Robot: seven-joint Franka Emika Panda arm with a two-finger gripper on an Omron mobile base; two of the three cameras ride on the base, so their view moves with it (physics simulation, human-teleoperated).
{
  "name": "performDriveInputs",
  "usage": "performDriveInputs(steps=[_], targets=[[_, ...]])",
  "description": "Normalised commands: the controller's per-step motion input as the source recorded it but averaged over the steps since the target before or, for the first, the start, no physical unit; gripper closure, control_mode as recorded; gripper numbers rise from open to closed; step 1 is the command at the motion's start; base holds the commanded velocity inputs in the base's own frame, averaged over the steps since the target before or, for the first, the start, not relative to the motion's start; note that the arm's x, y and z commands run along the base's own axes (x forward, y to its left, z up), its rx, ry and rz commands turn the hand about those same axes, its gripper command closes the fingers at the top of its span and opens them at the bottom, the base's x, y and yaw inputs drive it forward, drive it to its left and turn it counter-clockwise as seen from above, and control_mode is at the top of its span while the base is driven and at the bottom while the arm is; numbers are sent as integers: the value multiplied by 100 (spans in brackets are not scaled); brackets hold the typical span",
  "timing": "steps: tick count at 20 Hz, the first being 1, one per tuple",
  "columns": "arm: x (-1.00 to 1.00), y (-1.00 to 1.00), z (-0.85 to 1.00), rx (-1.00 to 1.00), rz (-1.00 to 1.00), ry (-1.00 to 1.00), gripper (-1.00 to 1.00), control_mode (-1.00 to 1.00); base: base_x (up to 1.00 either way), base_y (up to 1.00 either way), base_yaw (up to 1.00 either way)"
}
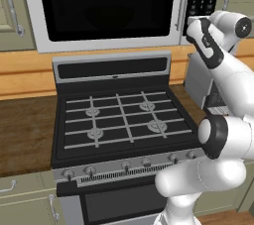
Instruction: Open the microwave, place the bowl with waffle inside the microwave, then close the microwave door and turn it on.
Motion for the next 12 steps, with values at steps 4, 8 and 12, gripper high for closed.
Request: performDriveInputs(steps=[4, 8, 12], targets=[[0, 1, -22, 0, 0, 0, -100, -100, 0, 0, 0], [1, 1, -7, 0, 0, 0, -100, -100, 0, 0, 0], [13, 2, 0, 0, 0, 0, -100, -100, 0, 0, 0]])
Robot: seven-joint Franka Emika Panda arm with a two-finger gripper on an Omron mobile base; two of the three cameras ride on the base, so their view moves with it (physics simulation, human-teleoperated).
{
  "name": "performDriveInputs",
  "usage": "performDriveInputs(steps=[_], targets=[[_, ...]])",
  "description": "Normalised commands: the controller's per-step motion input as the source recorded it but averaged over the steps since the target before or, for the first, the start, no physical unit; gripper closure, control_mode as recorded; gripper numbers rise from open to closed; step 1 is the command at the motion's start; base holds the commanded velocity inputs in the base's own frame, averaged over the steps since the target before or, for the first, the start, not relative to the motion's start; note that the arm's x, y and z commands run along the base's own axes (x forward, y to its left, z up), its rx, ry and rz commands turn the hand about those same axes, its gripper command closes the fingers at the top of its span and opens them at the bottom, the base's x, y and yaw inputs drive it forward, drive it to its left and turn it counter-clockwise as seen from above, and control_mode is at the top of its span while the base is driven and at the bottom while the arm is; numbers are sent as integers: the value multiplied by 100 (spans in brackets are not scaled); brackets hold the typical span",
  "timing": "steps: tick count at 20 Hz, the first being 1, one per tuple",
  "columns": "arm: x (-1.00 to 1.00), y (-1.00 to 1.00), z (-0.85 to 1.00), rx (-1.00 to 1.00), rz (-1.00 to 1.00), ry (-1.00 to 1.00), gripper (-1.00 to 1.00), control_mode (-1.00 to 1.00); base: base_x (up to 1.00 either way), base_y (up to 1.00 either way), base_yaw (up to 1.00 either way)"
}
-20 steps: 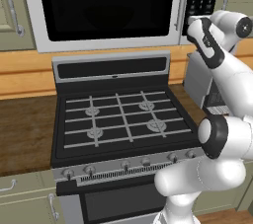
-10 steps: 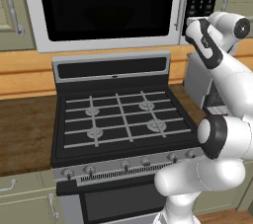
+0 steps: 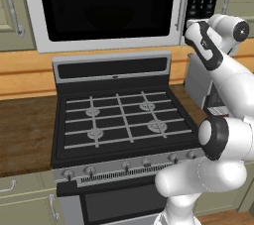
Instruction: Open the microwave, place the bowl with waffle inside the microwave, then close the microwave door and turn it on.
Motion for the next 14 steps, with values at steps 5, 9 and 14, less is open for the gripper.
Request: performDriveInputs(steps=[5, 9, 14], targets=[[13, 0, 0, 0, 0, 0, -100, -100, 0, 0, 0], [7, 0, 0, 0, 0, 0, -100, -100, 0, 0, 0], [-16, 0, 0, 0, 0, 0, -100, -100, 0, 0, 0]])
